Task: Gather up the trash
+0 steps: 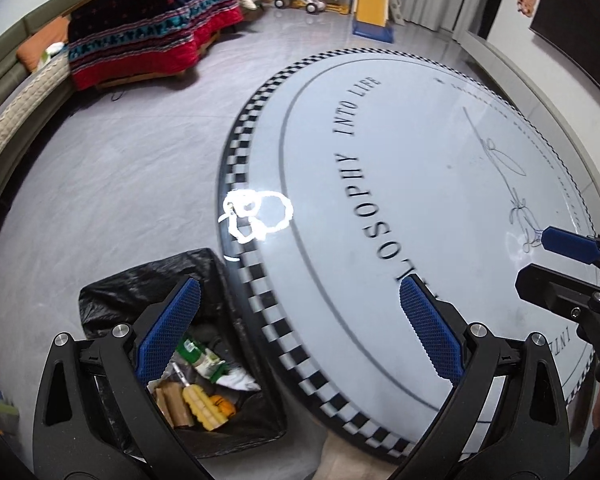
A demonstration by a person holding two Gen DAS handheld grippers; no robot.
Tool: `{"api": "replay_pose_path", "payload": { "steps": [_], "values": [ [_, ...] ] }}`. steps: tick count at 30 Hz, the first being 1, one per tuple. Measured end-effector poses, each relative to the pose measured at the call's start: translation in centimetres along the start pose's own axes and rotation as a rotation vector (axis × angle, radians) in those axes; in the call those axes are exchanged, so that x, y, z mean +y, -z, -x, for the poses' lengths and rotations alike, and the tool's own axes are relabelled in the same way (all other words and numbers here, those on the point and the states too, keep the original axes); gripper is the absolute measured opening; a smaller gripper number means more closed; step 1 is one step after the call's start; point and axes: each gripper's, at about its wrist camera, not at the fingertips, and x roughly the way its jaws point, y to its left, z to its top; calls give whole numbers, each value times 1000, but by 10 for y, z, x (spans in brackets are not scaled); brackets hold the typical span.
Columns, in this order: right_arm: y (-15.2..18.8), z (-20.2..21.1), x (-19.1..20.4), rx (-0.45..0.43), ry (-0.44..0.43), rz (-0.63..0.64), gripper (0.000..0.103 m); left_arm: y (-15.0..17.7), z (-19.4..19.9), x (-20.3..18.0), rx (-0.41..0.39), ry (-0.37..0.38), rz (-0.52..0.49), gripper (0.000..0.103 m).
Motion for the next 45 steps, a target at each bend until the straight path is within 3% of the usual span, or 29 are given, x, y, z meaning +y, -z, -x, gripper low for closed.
{"api": "replay_pose_path", "payload": {
  "steps": [11,22,35,45],
  "values": [
    [26,20,-77,-47,95,-141,86,-14,-26,-71,10,75,-119,97],
    [69,12,-141,-45,230,-254,86,-14,-62,-131,-8,115,-239,97],
    [91,0,-163,-105,300,-260,86,-1,-97,-156,17,114,-281,97],
    [91,-13,-164,-130,368,-203,91,-1,-99,-158,-35,88,-276,97]
  ]
}}
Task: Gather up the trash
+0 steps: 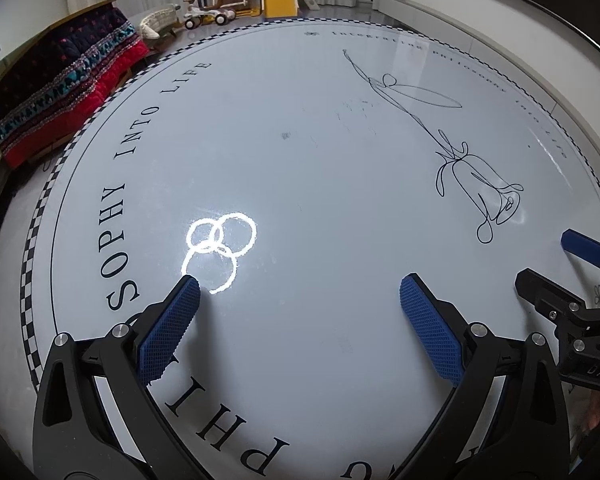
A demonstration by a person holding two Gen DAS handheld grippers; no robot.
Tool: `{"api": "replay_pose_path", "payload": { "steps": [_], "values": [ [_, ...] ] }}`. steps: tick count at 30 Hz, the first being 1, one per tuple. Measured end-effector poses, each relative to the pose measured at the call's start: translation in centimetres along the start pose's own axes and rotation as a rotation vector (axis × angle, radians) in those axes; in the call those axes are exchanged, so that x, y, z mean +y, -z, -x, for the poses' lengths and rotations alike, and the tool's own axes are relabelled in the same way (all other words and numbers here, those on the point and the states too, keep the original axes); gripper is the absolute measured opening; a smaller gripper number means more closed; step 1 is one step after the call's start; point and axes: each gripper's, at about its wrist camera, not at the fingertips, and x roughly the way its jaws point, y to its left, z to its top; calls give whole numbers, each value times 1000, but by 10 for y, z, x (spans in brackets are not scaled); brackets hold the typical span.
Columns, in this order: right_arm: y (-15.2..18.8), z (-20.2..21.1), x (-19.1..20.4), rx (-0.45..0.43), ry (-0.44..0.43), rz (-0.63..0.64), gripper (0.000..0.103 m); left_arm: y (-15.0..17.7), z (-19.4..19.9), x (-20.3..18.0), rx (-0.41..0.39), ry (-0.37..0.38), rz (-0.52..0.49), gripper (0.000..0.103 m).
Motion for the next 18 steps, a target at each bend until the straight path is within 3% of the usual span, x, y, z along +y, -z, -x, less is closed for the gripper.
{"api": "replay_pose_path", "payload": {
  "steps": [7,18],
  "values": [
    [1,-3,4,-26,7,16,100,2,0,-1,-18,-8,9,97],
    [1,-3,4,-24,9,15,100,2,0,-1,-17,-8,10,97]
  ]
}}
